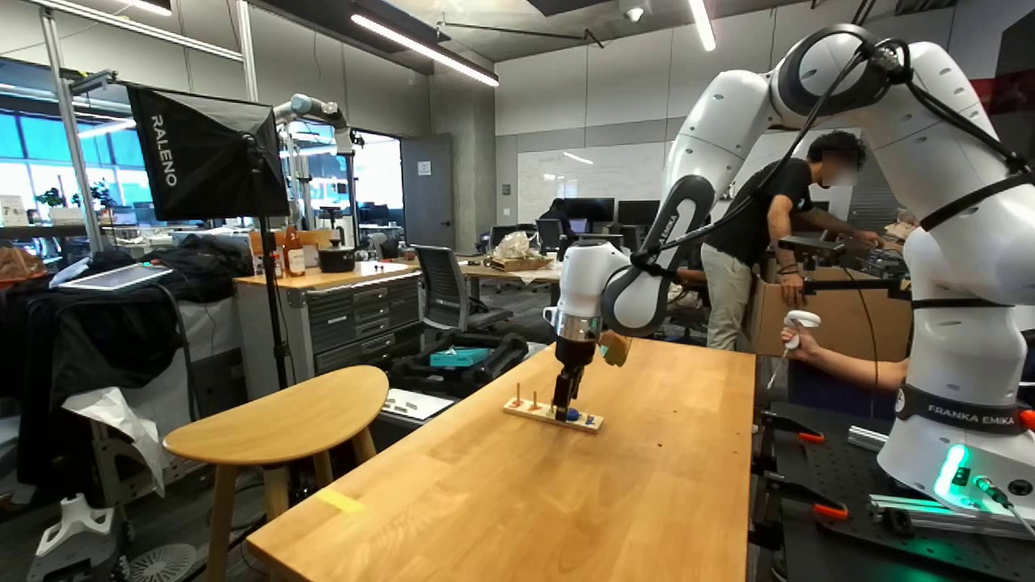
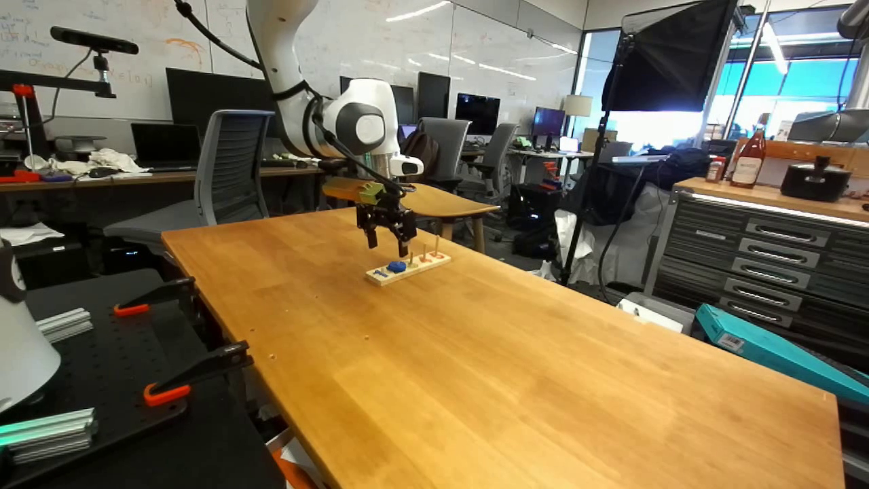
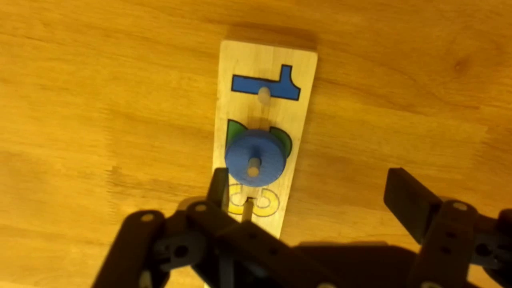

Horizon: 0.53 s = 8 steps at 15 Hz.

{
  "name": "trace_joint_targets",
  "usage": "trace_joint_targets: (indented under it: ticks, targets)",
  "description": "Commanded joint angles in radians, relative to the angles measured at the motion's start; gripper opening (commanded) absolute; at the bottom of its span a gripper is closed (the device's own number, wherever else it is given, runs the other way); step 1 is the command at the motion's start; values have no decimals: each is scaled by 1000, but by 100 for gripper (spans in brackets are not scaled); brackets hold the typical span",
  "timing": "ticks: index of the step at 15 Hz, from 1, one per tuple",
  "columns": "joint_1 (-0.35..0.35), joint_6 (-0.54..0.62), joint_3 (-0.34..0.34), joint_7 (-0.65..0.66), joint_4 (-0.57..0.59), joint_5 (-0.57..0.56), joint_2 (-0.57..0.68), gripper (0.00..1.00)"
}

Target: Remove the blue ring from the wooden stand

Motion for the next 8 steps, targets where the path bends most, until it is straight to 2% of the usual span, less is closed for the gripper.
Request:
trace_joint_targets:
  ticks: [1,8]
  targets:
    - [21,12,-32,37,57,-7,52,100]
    - [-32,-15,12,9,77,51,79,100]
